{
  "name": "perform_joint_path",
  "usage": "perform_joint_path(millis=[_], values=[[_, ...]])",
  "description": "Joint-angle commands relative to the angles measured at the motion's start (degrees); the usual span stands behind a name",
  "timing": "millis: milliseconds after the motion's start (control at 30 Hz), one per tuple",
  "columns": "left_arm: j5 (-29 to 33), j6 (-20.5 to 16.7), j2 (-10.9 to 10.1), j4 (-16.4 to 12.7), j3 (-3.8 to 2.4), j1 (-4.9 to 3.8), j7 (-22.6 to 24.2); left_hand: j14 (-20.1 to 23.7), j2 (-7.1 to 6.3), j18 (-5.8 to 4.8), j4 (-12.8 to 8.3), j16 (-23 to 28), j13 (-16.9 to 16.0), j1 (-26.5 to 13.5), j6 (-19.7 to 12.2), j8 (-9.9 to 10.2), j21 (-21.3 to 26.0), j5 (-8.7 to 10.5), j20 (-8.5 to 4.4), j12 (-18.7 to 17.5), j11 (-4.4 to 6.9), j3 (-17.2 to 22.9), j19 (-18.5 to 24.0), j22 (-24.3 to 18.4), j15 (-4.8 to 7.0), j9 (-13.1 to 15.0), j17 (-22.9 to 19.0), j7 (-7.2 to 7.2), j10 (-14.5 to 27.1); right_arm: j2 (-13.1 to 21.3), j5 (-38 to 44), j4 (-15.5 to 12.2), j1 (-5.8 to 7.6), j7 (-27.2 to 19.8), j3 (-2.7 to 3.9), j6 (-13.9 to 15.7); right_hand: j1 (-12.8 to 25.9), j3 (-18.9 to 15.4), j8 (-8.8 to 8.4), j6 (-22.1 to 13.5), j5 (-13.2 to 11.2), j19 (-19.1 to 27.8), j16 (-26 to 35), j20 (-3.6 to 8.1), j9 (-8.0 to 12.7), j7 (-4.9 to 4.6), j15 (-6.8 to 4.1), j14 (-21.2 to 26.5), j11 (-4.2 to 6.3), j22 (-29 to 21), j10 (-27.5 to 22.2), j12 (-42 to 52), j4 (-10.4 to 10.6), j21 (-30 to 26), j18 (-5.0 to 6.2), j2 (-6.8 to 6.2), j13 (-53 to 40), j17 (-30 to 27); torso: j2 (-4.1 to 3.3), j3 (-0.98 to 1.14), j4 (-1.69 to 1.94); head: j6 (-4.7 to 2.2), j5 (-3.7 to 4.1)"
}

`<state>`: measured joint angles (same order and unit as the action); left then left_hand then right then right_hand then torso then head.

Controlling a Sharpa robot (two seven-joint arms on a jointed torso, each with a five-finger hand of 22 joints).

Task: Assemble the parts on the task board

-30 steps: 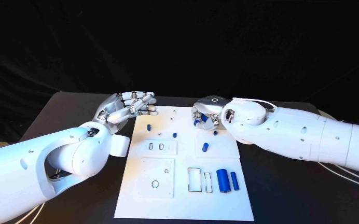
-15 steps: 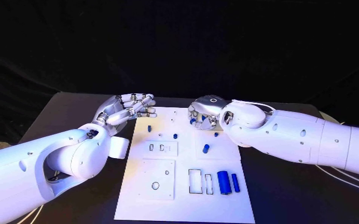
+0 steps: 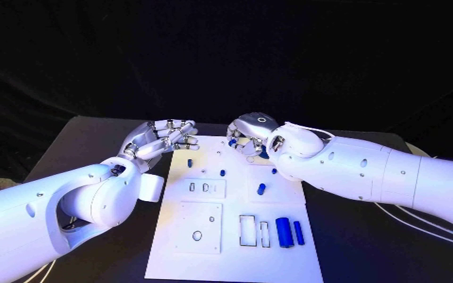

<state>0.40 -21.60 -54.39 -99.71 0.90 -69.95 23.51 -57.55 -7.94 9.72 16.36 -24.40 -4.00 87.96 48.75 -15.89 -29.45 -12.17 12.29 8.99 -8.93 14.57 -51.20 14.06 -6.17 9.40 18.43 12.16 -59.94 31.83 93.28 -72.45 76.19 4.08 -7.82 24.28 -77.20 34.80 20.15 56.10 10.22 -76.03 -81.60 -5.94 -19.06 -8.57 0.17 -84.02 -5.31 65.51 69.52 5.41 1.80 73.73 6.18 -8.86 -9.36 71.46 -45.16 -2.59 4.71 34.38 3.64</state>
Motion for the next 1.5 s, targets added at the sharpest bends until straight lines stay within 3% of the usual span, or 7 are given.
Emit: perform_joint_path(millis=[33, 267, 433, 467, 1267, 1500], values=[[0.2, 1.2, 0.2, -0.1, -0.06, -0.17, 0.2, -0.2, -0.18, 0.79, 0.1, -0.2, 0.0, -0.6, -0.1, 0.2, -0.2, 0.18, 0.03, -0.3, -0.36, 0.4, -0.5, 0.1, -0.07, -0.1, 0.1, 0.55, -0.1, -1.2, -1.9, 1.3, -0.06, -1.5, 0.00, 1.5, 0.3, 0.4, 0.03, -0.3, 0.2, -0.2, -0.3, 0.00, 0.0, -0.03, -0.15, -2.7, 0.80, 0.3, 0.7, -0.1, -0.1, 0.4, -1.11, 0.21, -0.7, 0.0, -0.11, -0.01, 0.04, 0.05, -0.09], [0.2, 1.4, 0.4, -0.1, -0.06, -0.17, 0.2, -0.2, -0.19, 0.78, 0.1, -0.2, 0.0, -0.7, -0.1, 0.2, -0.3, 0.19, 0.02, -0.3, -0.37, 0.4, -0.5, 0.1, -0.08, -0.1, 0.1, 0.56, -0.1, -3.3, -2.3, 4.1, -0.42, -2.4, 0.00, 1.4, 0.3, 0.5, 0.03, -0.3, 0.3, -0.3, -0.3, -0.03, -0.1, -0.03, -0.13, -2.7, 0.79, 0.7, 0.7, -0.2, -0.1, 0.6, -1.18, 0.29, -0.7, 0.1, -0.14, -0.02, 0.15, 0.22, -0.10], [0.2, 1.5, 0.1, -0.3, -0.06, -0.37, 0.2, -0.2, -0.19, 0.78, 0.1, -0.2, 0.0, -0.7, -0.1, 0.2, -0.3, 0.19, 0.02, -0.3, -0.37, 0.4, -0.5, 0.1, -0.08, -0.1, 0.1, 0.56, -0.1, -4.1, -2.4, 5.3, -0.73, -2.6, 0.01, 1.3, 0.3, 0.5, 0.03, -0.3, 0.3, -0.3, -0.3, -0.03, -0.1, -0.03, -0.13, -2.7, 0.79, 0.7, 0.7, -0.2, -0.1, 0.6, -1.18, 0.29, -0.7, 0.1, -0.42, -0.08, 0.06, -0.12, -0.43], [0.2, 1.5, 0.1, -0.3, -0.06, -0.44, 0.2, -0.2, -0.19, 0.78, 0.1, -0.2, 0.0, -0.7, -0.1, 0.2, -0.3, 0.19, 0.02, -0.3, -0.37, 0.4, -0.5, 0.1, -0.08, -0.1, 0.1, 0.56, -0.1, -4.3, -2.4, 5.5, -0.81, -2.7, 0.01, 1.1, 0.3, 0.5, 0.03, -0.3, 0.3, -0.3, -0.3, -0.03, -0.1, -0.03, -0.13, -2.7, 0.79, 0.7, 0.7, -0.2, -0.1, 0.6, -1.18, 0.29, -0.7, 0.1, -0.43, -0.09, 0.11, 0.12, -0.44], [0.1, 1.6, 0.3, 0.0, -0.06, -0.61, 0.1, -0.1, -0.25, 0.75, 0.1, -0.3, 0.0, -0.8, -0.2, 0.3, -0.4, 0.24, -0.01, -0.4, -0.41, 0.4, -0.5, 0.1, -0.11, -0.1, 0.2, 0.61, -0.1, -6.3, -2.2, 8.5, -1.05, -2.2, 0.01, -0.3, 1.0, 0.6, -0.16, -1.0, 0.4, -0.2, -0.5, -0.20, -0.4, -0.23, 0.06, -2.7, 0.59, 1.0, 0.3, -0.6, 0.0, 0.8, -1.18, 0.06, -0.7, 0.2, -0.60, -0.21, 0.30, 0.10, -0.06], [0.1, 1.7, 0.3, 0.0, -0.06, -0.63, 0.0, -0.1, -0.24, 0.74, 0.1, -0.3, 0.0, -0.8, -0.2, 0.3, -0.4, 0.24, -0.02, -0.4, -0.41, 0.5, -0.5, 0.2, -0.12, -0.1, 0.2, 0.61, -0.1, -7.1, -2.1, 9.7, -1.30, -1.7, -0.01, -1.0, 2.0, 1.2, -1.16, -3.0, 0.0, 0.4, -0.6, -0.88, -0.9, -1.17, 0.89, -2.5, -0.45, 0.8, -2.4, -1.9, 0.2, 0.5, -1.08, -0.48, 0.0, 0.0, -0.67, -0.20, 0.43, 0.09, -0.03]])
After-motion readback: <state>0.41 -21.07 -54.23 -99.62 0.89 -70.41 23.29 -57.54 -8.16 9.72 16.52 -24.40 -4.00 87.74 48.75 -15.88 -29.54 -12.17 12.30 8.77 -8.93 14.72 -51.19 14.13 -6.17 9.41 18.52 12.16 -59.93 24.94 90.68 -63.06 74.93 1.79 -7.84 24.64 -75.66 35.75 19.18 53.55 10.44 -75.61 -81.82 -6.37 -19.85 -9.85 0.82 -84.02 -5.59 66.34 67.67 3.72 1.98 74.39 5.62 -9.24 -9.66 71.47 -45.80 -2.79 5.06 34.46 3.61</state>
